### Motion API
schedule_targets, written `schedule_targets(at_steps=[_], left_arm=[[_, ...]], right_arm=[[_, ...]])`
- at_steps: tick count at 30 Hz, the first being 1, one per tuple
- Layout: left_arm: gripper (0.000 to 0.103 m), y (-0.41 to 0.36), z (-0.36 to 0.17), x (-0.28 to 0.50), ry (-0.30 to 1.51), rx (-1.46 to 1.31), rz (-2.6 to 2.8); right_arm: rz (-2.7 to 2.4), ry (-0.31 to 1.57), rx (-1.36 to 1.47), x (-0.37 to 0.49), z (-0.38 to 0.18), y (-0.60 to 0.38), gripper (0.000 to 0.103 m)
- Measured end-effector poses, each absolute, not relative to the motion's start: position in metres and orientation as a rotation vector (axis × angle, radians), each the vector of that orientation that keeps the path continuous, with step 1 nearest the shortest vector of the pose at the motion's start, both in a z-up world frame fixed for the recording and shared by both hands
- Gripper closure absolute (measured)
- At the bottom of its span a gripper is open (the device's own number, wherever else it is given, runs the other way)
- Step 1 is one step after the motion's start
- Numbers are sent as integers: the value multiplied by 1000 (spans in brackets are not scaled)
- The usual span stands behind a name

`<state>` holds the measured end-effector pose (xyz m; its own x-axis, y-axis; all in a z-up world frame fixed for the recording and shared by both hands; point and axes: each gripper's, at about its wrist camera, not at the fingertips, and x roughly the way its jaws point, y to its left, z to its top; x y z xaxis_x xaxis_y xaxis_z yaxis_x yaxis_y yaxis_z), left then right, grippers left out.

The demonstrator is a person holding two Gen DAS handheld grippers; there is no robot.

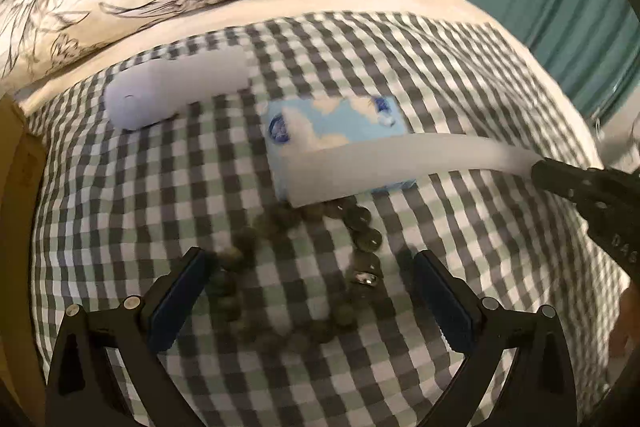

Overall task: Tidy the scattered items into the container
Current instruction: 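Grasp the bead bracelet with the left gripper while the right grasps the foam tube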

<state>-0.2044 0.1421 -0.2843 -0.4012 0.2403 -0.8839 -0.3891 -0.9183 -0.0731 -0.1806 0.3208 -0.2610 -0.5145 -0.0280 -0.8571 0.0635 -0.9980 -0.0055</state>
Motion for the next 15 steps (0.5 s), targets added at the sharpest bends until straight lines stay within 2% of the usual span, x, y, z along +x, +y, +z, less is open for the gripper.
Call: schedule_targets(at_steps=[1, 2, 3, 4, 6, 8, 11, 12, 13, 14, 15], left_arm=[[1, 143, -285, -204, 211, -1443, 2347], [9, 142, -285, -203, 201, -1441, 2348], [24, 139, -283, -203, 180, -1439, 2358], [34, 136, -281, -204, 165, -1438, 2369], [72, 128, -277, -206, 109, -1444, 2364], [80, 123, -276, -206, 61, -1456, 2350], [80, 118, -275, -202, 47, -1453, 2341], [82, 117, -274, -201, 50, -1447, 2346], [86, 116, -271, -199, 52, -1442, 2352], [92, 111, -267, -195, 51, -1435, 2357], [92, 108, -263, -192, 44, -1427, 2363]], right_arm=[[-2684, 52, 1523, -177, -262, 321, 98], [-2675, 45, 1525, -173, -262, 321, 98], [-2664, 35, 1527, -170, -262, 319, 98], [-2658, 27, 1523, -165, -262, 317, 98], [-2634, 11, 1524, -159, -261, 314, 98], [-2615, 6, 1510, -152, -259, 309, 97], [-2593, 61, 1505, -152, -259, 297, 92], [-2595, 81, 1507, -153, -260, 295, 83], [-2596, 112, 1515, -156, -262, 291, 69], [-2587, 125, 1506, -159, -262, 287, 64], [-2580, 122, 1489, -162, -262, 284, 54]])
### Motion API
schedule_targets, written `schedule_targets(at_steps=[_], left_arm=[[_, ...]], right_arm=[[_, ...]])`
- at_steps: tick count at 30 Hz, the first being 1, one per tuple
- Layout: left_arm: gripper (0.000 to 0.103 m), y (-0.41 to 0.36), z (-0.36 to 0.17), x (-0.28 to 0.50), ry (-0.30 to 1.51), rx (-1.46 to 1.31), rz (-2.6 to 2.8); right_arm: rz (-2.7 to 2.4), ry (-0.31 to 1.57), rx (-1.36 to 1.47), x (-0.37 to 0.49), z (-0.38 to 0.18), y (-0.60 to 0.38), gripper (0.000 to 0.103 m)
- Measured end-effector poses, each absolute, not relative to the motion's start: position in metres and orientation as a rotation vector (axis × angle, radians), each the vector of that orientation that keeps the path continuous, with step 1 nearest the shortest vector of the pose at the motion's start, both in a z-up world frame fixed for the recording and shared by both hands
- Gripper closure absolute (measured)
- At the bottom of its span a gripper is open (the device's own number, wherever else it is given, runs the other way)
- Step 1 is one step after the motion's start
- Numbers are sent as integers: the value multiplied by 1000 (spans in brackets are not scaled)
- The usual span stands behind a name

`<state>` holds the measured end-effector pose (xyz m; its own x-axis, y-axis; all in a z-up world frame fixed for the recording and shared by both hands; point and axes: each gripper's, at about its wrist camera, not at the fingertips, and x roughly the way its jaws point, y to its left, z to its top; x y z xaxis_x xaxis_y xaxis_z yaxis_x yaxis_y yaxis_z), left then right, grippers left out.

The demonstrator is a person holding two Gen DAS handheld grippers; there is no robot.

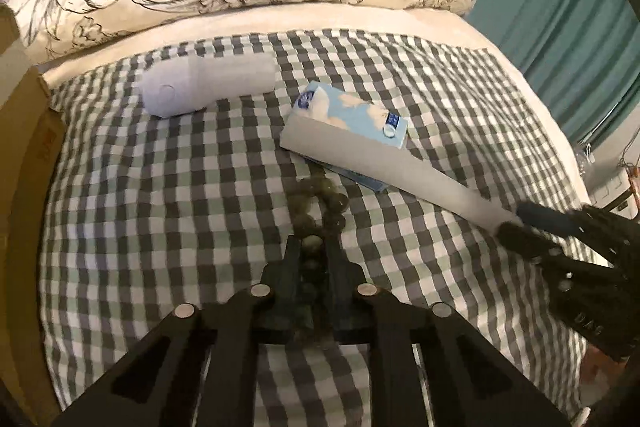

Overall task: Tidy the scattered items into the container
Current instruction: 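Grasp the bead bracelet with the left gripper while the right grasps the foam tube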

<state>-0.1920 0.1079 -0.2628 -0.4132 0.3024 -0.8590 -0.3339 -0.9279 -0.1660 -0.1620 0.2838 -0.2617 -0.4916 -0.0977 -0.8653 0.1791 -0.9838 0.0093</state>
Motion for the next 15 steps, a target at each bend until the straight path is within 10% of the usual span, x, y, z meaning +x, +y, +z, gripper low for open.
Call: schedule_targets(at_steps=[2, 10, 11, 13, 15], left_arm=[[92, 105, -258, -188, 49, -1415, 2371], [92, 76, -247, -175, 13, -1406, 2386], [92, 72, -245, -173, 8, -1406, 2386], [92, 68, -243, -172, 4, -1401, 2394], [92, 63, -238, -171, -9, -1393, 2400]], right_arm=[[-2568, 151, 1467, -169, -261, 273, 40], [-2490, 339, 1405, -204, -271, 219, 39], [-2480, 346, 1415, -207, -274, 215, 42], [-2470, 347, 1461, -211, -281, 210, 81], [-2461, 306, 1501, -211, -285, 213, 85]])
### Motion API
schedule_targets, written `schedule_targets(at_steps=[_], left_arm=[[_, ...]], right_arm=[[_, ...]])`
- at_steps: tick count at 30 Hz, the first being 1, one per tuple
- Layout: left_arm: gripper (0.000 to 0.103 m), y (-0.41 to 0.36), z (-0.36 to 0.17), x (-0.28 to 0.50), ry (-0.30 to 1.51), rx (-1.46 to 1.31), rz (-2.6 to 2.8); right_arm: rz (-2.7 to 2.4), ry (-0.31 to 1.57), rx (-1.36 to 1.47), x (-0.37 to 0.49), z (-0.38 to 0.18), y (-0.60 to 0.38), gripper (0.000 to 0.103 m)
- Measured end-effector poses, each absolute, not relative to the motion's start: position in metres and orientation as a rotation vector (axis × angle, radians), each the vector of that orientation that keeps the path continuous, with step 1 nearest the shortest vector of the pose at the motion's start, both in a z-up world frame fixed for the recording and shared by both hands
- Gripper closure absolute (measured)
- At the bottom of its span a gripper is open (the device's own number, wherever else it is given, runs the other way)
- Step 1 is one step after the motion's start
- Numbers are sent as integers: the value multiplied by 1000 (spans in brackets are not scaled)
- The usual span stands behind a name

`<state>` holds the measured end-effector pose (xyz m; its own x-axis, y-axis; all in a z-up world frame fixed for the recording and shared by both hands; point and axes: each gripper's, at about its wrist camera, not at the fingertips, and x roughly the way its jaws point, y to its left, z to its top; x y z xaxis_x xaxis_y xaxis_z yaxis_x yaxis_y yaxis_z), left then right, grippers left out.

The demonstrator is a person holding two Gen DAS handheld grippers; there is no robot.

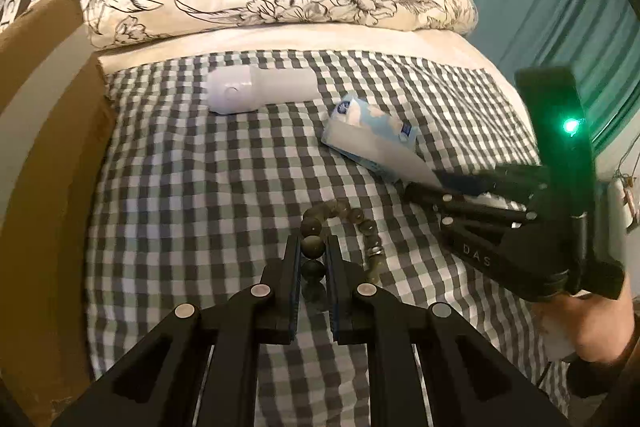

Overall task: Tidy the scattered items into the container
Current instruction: 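Grasp the bead bracelet with the left gripper while the right grasps the foam tube, then lift the bracelet and foam tube and carry them to the cardboard box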

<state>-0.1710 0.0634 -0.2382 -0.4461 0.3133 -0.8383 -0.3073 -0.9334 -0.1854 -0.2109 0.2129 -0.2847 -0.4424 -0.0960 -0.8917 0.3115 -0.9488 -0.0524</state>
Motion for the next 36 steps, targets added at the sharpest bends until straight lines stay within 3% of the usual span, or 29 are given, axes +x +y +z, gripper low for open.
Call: schedule_targets(at_steps=[4, 21, 36], left_arm=[[92, 58, -227, -168, -24, -1368, 2418], [92, 37, -151, -128, -29, -1229, 2537], [92, -5, -72, -72, -24, -1076, 2673]], right_arm=[[-2484, 228, 1494, -202, -276, 221, 92], [-2557, -49, 1321, -138, -193, 228, 93], [-2608, -135, 1102, -79, -104, 206, 93]])
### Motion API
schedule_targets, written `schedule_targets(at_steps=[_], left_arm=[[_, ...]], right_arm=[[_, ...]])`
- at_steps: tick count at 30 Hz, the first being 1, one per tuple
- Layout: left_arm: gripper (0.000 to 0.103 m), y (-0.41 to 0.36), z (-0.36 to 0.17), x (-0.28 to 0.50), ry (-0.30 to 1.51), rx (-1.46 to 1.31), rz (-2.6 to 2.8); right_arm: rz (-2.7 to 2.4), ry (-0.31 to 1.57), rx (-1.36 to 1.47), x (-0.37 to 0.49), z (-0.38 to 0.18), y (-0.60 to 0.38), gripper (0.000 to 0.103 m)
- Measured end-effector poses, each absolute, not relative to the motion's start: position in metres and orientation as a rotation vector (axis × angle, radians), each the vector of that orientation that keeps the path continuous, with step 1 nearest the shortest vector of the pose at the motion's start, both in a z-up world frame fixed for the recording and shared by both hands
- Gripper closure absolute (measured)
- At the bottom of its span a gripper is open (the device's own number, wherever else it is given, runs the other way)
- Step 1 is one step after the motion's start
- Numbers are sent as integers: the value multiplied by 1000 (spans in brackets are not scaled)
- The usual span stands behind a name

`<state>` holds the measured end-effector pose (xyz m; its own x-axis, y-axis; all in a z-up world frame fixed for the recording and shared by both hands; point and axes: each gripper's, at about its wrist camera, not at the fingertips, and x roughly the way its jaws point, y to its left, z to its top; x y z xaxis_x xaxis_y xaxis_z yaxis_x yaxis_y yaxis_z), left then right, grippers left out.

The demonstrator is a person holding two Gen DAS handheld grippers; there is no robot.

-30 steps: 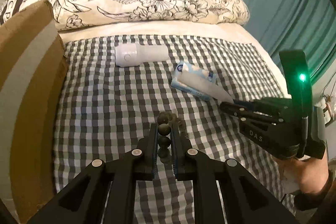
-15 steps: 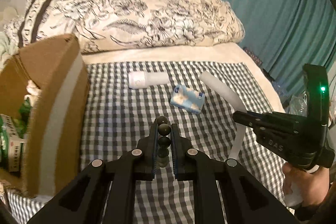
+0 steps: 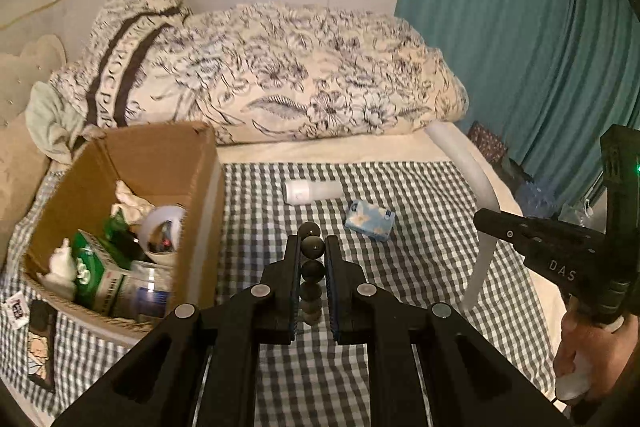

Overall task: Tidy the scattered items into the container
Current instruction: 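Lift the bracelet and foam tube and carry them to the cardboard box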

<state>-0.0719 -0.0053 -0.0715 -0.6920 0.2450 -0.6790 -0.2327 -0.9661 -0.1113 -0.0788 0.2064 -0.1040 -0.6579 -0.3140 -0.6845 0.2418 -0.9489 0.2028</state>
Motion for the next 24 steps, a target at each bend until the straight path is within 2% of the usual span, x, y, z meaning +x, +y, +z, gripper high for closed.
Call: schedule_targets(at_steps=[24], left_arm=[[92, -101, 35, 13, -34, -810, 2901]], right_arm=[[-2568, -133, 776, -3, 13, 125, 93]])
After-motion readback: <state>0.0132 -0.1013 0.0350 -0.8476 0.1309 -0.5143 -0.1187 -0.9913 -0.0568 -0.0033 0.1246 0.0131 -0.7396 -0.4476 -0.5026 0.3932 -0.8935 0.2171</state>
